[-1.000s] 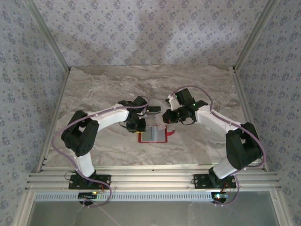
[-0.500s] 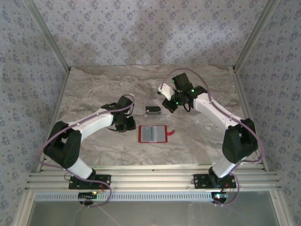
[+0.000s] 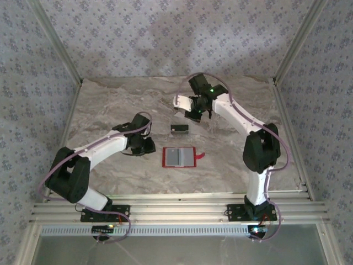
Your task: Take the credit cards out of the card holder
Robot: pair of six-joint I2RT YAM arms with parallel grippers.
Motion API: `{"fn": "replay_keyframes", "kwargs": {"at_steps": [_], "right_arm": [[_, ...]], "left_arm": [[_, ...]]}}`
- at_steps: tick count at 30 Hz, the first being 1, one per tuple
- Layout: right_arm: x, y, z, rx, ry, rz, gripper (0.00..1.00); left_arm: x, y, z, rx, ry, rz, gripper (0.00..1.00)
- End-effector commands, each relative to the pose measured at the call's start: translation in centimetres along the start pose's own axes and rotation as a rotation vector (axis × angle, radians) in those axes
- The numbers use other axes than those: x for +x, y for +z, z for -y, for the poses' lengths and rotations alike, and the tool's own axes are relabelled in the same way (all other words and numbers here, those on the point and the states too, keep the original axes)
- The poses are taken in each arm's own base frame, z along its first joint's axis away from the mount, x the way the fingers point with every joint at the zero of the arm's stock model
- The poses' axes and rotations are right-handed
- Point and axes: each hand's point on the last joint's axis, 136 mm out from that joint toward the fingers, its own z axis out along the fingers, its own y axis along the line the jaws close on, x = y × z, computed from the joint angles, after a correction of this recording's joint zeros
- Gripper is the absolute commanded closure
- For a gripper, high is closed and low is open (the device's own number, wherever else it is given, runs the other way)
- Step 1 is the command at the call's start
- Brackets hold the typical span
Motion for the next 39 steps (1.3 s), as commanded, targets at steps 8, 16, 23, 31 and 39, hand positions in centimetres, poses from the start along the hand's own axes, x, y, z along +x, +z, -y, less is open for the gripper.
{"fn": "replay_keyframes", "kwargs": {"at_steps": [8,16,23,31,39], "right_arm": [[0.5,2.9,0.0,-0.073,-0.135,-0.110,1.00],[1.0,5.1,-0.8,-0.143,-0.163,-0.150,1.00],[1.6,6.6,-2.6,-0.222,-0.169,-0.182,1.00],[2.0,7.7,-3.4,-0.262,-0.174,-0.210,0.99],[0.6,7.6,-0.5,-0.127,-0.193,-0.176,0.76]], "left_arm": [[0.1,-0.4,-0.2,0.018,0.004,-0.007,0.75],[-0.1,-0.2,-0.3,0.019,0.003,-0.015,0.75],[-0.1,0.2,-0.4,0.016,0.004,-0.025,0.75],[-0.3,0.4,-0.4,0.015,0.006,-0.031,0.75],[-0.5,0.4,-0.4,0.012,0.005,-0.033,0.75]]}}
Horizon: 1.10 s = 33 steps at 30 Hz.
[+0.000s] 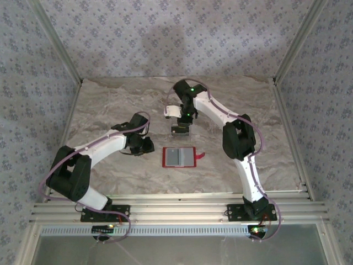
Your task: Take the credit cards out of the card holder
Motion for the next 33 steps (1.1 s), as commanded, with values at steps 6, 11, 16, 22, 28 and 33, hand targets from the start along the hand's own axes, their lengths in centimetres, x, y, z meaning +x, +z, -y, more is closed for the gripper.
{"fn": "replay_keyframes", "kwargs": {"at_steps": [6,11,16,22,28,33], "right_arm": [[-1.1,-1.7,3.4,0.171,-0.076,0.002,0.74],[-1.4,-3.4,4.7,0.268,-0.045,0.014,0.74],[-2.6,-5.8,4.7,0.294,0.073,0.102,0.74],[-2.7,-7.7,4.3,0.310,0.381,0.197,0.73],[-2.8,-9.3,2.0,0.276,0.674,0.307,0.73],[-1.9,-9.3,-0.8,0.237,0.967,0.338,0.75]], "left_arm": [[-0.3,-0.2,0.3,0.008,0.012,-0.013,0.75],[-0.4,-0.3,0.6,0.014,0.017,-0.014,0.75],[-0.5,-0.1,0.9,0.025,0.021,-0.025,0.74],[-0.7,0.1,1.5,0.039,0.022,-0.025,0.74],[-1.4,0.3,2.0,0.053,0.018,-0.006,0.75],[-2.1,0.1,2.3,0.059,0.011,0.020,0.75]]}}
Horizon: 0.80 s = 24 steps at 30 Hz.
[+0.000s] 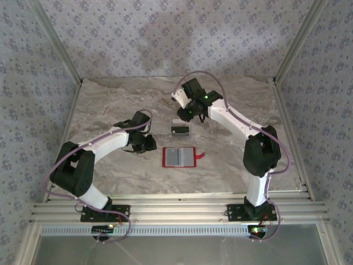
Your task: Take the credit cards out of the card holder
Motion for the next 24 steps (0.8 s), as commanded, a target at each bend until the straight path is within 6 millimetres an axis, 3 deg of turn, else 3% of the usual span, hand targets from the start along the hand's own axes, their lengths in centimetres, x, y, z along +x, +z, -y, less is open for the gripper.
{"fn": "replay_keyframes", "kwargs": {"at_steps": [1,12,21,24], "right_arm": [[0.3,-1.4,-1.5,-0.024,0.288,0.036,0.75],[5.2,-0.2,-9.2,-0.208,0.598,-0.107,0.78],[7.0,2.9,-14.3,-0.263,0.607,-0.199,0.74],[7.6,4.2,-15.1,-0.260,0.607,-0.231,0.73]], "left_arm": [[-1.3,-0.5,1.2,0.035,-0.002,0.035,0.75],[-1.9,-1.2,0.5,0.062,-0.047,0.089,0.75],[-2.2,-2.2,-1.2,0.054,-0.096,0.133,0.75],[-2.2,-2.6,-1.5,0.054,-0.104,0.148,0.75]]}}
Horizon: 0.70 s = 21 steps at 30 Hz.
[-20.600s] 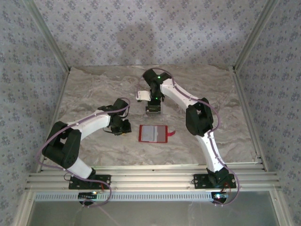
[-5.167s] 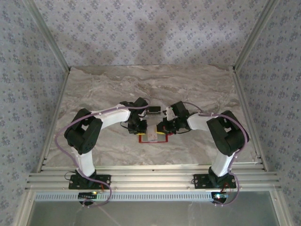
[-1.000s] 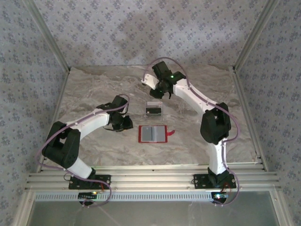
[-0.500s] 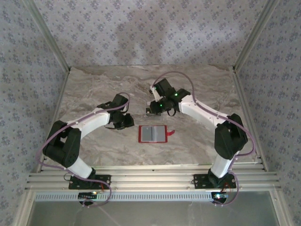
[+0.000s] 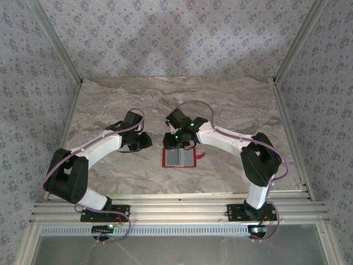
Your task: Take the credit cards out of the card holder
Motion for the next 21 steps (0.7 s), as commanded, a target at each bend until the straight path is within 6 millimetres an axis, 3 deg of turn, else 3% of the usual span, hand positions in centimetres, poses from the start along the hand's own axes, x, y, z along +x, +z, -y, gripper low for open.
{"fn": "replay_keyframes", "kwargs": {"at_steps": [1,13,21], "right_arm": [[0.8,1.9,-0.2,0.002,0.041,-0.041,0.72],[2.0,5.3,0.8,0.033,0.073,-0.110,0.69],[3.0,6.0,1.7,0.073,0.072,-0.137,0.67]], "left_arm": [[-0.6,-1.0,-0.2,0.008,-0.018,0.042,0.75],[-0.1,-0.7,-0.6,0.004,-0.031,0.028,0.75],[0.2,-0.5,-0.4,0.016,-0.038,0.009,0.75]]}}
